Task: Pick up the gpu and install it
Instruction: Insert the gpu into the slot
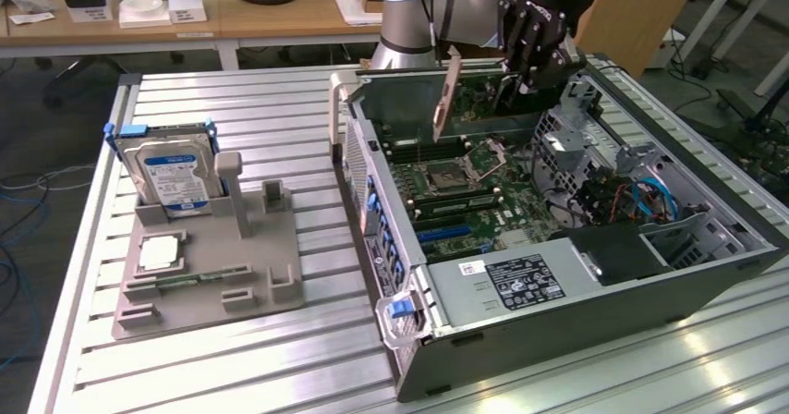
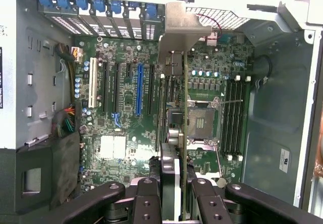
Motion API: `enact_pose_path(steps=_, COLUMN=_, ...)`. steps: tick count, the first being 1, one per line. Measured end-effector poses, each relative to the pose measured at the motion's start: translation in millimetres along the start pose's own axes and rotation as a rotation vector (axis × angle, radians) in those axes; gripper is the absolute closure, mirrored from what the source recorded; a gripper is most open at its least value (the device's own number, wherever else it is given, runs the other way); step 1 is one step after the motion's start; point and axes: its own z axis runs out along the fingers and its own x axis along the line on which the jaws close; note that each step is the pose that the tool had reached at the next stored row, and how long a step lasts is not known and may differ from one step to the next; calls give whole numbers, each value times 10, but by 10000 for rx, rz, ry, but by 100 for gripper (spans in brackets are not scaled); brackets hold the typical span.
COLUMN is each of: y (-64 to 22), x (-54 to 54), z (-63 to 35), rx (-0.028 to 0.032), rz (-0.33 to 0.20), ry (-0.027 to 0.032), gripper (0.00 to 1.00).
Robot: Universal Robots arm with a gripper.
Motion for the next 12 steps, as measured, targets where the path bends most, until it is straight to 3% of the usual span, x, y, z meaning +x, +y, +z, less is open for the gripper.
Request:
enact_pose_path(steps=7, y=0, x=1, z=11, rx=2, rz=0, ry=-3, gripper=72)
enact_pose_path(steps=12, y=3, x=9, z=97, rx=3, rz=51, ry=1, gripper=72)
